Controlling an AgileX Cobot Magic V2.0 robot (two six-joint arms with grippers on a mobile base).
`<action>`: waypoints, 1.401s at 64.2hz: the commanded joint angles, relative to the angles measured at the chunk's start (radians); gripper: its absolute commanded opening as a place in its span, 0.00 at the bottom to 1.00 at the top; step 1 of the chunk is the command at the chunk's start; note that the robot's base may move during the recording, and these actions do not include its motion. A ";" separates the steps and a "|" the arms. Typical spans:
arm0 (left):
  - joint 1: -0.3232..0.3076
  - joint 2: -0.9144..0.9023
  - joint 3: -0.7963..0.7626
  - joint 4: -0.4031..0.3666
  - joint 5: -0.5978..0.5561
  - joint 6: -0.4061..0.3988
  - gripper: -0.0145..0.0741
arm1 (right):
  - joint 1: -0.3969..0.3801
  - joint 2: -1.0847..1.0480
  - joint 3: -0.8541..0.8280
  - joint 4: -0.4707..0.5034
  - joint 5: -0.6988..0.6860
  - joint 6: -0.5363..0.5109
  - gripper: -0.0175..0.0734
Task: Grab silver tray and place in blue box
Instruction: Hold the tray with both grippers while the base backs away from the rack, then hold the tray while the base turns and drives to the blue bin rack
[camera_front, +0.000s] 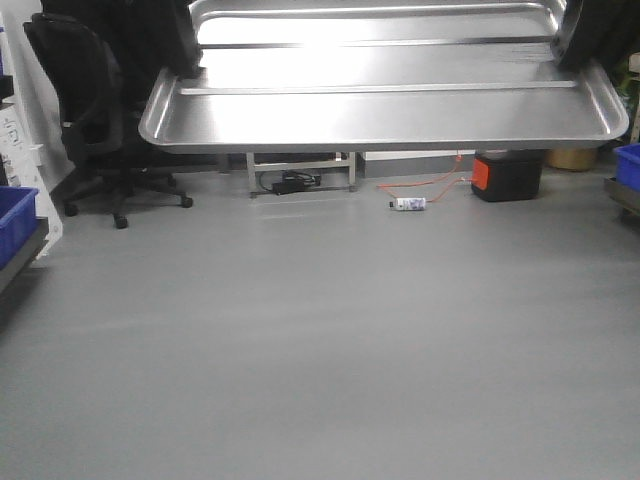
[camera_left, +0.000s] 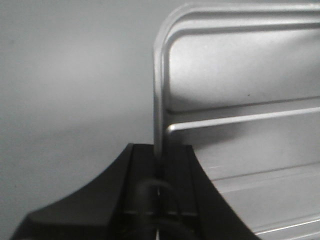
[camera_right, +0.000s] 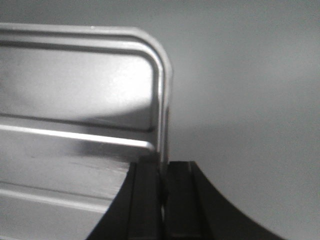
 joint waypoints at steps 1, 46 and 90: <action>0.004 -0.040 -0.030 0.055 0.018 0.007 0.05 | -0.009 -0.035 -0.026 -0.082 -0.013 -0.008 0.25; 0.004 -0.040 -0.030 0.045 0.018 0.007 0.05 | -0.009 -0.035 -0.026 -0.082 -0.014 -0.008 0.25; 0.004 -0.040 -0.030 0.043 0.018 0.007 0.05 | -0.009 -0.035 -0.026 -0.082 -0.014 -0.008 0.25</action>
